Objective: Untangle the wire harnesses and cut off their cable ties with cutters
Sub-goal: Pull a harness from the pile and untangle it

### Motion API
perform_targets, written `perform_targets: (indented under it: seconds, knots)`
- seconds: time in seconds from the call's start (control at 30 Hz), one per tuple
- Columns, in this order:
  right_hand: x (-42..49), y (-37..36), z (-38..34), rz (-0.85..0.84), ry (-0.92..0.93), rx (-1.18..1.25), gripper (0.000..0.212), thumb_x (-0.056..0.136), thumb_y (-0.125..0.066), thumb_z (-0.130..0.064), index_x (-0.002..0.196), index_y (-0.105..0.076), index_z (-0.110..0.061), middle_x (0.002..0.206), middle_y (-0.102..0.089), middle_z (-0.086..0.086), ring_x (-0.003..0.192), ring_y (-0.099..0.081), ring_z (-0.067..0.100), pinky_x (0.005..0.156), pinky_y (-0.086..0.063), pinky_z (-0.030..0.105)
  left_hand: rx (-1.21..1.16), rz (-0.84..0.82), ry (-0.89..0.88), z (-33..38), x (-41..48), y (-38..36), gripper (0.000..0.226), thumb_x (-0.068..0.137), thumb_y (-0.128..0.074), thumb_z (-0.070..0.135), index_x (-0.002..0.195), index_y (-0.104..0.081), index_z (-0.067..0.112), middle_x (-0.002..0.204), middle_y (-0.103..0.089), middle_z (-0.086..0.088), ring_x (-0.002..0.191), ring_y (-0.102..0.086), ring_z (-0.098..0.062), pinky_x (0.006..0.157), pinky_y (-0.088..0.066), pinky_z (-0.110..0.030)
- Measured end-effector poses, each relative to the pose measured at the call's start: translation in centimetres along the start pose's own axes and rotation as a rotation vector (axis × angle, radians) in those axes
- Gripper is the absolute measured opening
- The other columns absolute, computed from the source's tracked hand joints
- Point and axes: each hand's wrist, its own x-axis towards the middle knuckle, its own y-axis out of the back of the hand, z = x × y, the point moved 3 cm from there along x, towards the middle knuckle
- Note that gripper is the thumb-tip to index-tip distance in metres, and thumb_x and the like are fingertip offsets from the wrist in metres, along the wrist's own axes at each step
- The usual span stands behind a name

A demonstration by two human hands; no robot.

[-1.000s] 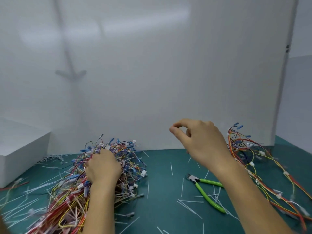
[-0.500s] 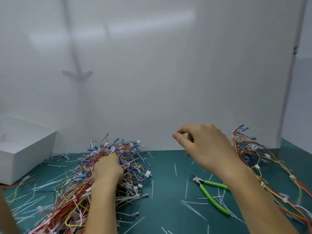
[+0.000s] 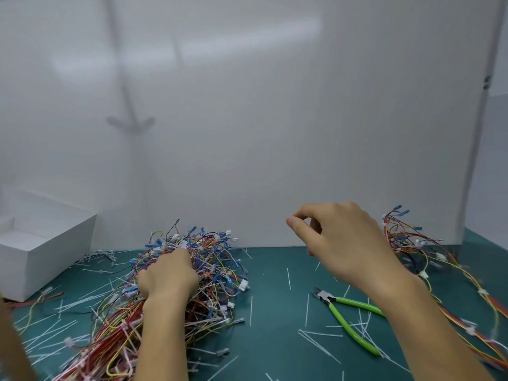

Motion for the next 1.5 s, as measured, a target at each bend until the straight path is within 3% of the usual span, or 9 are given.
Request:
perform_targets:
  seconds: [0.2,0.37,0.47,0.6,0.73,0.87,1.07,1.27,1.5]
  knots:
    - [-0.1,0.1,-0.2,0.002,0.008,0.0,0.03,0.098,-0.044,-0.051,0.1,-0.069,-0.035,0.064,-0.06,-0.013,0.079,-0.061,0.018,0.07,-0.045,0.031,-0.148,-0.039,-0.071,-0.2,0.1,2.2,0.024,0.086,-0.067,0.022,0.104,-0.051,0.019,0.102,-0.061,-0.006,0.097,-0.059,-0.029,0.089,-0.051,-0.042]
    - [-0.2,0.2,-0.3,-0.004,0.004,-0.012,0.03,0.098,-0.044,-0.052,0.099,-0.069,-0.035,0.064,-0.06,-0.013,0.08,-0.061,0.018,0.07,-0.044,0.031,0.037,-0.257,-0.008,-0.8,-0.4,0.3,0.036,0.084,-0.073,0.023,0.11,-0.049,0.019,0.121,-0.057,-0.006,0.115,-0.055,-0.029,0.099,-0.046,-0.045]
    - [-0.2,0.3,-0.4,-0.004,0.009,-0.009,0.03,0.098,-0.045,-0.051,0.099,-0.069,-0.034,0.063,-0.058,-0.015,0.079,-0.061,0.018,0.069,-0.043,0.03,-0.004,-0.219,-0.012,-0.5,-0.2,-0.6,0.025,0.087,-0.058,0.004,0.105,-0.045,0.017,0.123,-0.054,-0.012,0.112,-0.054,-0.031,0.096,-0.047,-0.044]
    - [-0.2,0.4,-0.5,-0.005,0.008,-0.005,0.029,0.098,-0.045,-0.051,0.098,-0.069,-0.035,0.063,-0.058,-0.015,0.078,-0.061,0.018,0.067,-0.041,0.029,-0.117,-0.047,-0.055,-0.1,0.1,1.2,0.019,0.087,-0.06,0.006,0.104,-0.052,0.011,0.111,-0.061,-0.014,0.102,-0.057,-0.032,0.089,-0.051,-0.041]
    - [-0.3,0.7,-0.7,0.014,0.01,-0.015,0.028,0.098,-0.045,-0.051,0.097,-0.069,-0.035,0.062,-0.057,-0.015,0.076,-0.061,0.017,0.065,-0.038,0.029,-0.407,0.08,-0.08,-0.1,-0.3,3.6,0.027,0.079,-0.076,0.006,0.102,-0.062,0.01,0.102,-0.066,-0.013,0.096,-0.062,-0.033,0.086,-0.053,-0.041]
    - [-0.4,0.5,-1.4,0.016,0.035,0.033,0.028,0.097,-0.048,-0.049,0.095,-0.07,-0.033,0.062,-0.059,-0.015,0.075,-0.062,0.016,0.072,-0.048,0.032,-0.992,0.079,-0.167,0.6,-1.4,5.4,0.042,0.076,-0.08,0.003,0.113,-0.063,0.013,0.102,-0.068,-0.001,0.086,-0.066,-0.015,0.07,-0.051,-0.026]
    - [-0.2,-0.3,-2.4,0.031,0.003,0.422,0.027,0.095,-0.056,-0.043,0.086,-0.073,-0.024,0.073,-0.071,-0.013,0.073,-0.067,0.008,0.074,-0.056,0.042,-1.498,0.069,-0.341,5.8,-4.0,7.0,0.037,0.076,-0.076,-0.007,0.107,-0.066,0.01,0.095,-0.067,-0.005,0.071,-0.065,-0.002,0.059,-0.052,-0.011]
    - [0.1,0.0,-2.0,0.075,-0.214,0.959,0.034,0.099,-0.053,-0.039,0.091,-0.075,-0.014,0.084,-0.077,0.002,0.079,-0.074,0.016,0.06,-0.062,0.033,-1.667,-0.097,-0.518,10.4,-6.7,6.8,0.032,0.079,-0.065,-0.012,0.102,-0.066,0.011,0.092,-0.067,-0.003,0.077,-0.067,-0.005,0.066,-0.052,-0.013]
    - [0.2,1.6,-0.4,0.212,-0.24,1.066,0.014,0.095,-0.063,-0.02,0.089,-0.074,-0.014,0.076,-0.076,0.0,0.068,-0.073,0.013,0.05,-0.054,0.023,-1.721,-0.337,-0.698,10.7,-6.9,6.4,0.033,0.075,-0.06,0.006,0.108,-0.065,0.011,0.106,-0.074,-0.004,0.098,-0.071,-0.018,0.082,-0.056,-0.024]
